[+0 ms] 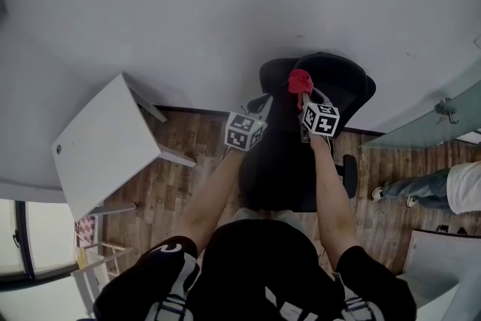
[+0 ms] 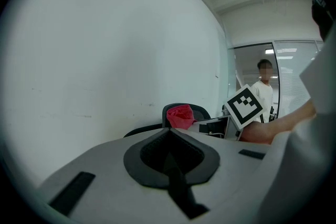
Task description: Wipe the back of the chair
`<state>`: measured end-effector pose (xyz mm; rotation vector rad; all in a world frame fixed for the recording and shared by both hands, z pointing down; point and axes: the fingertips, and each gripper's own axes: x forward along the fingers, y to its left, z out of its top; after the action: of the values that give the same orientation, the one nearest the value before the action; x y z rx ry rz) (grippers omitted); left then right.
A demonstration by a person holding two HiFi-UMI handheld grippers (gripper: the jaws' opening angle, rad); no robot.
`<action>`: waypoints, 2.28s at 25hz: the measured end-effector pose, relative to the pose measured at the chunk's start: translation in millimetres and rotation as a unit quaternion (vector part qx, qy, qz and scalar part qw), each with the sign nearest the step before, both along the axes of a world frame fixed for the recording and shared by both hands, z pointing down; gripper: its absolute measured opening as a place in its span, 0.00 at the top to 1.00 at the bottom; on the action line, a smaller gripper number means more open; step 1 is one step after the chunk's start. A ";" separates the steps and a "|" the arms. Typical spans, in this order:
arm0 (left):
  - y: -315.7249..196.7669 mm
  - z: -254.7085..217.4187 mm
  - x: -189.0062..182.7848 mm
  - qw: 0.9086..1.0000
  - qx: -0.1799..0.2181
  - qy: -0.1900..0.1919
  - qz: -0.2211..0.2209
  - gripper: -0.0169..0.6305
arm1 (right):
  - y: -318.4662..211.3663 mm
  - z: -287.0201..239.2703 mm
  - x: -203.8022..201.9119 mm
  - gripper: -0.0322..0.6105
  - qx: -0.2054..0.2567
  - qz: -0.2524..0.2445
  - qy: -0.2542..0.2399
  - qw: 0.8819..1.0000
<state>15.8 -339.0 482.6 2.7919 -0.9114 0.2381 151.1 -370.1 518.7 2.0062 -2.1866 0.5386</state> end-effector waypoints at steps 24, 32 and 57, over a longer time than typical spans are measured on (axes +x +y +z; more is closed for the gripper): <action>-25.8 11.4 59.5 1.000 -0.003 -0.011 -0.010 0.94 | -27.2 17.5 119.2 0.84 -0.018 0.064 0.011 0.998; -25.7 15.1 73.6 1.000 -0.005 -0.013 0.003 0.93 | 2.1 14.6 186.4 0.84 -0.016 0.142 0.028 0.989; -23.6 44.2 -3.5 0.999 -0.023 -0.024 -0.021 0.94 | 31.8 35.4 85.4 0.84 -0.004 0.087 0.029 0.996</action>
<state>12.3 -362.6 526.8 2.7320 -0.9613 0.3170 236.5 -338.3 554.0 2.1915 -1.9863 0.5013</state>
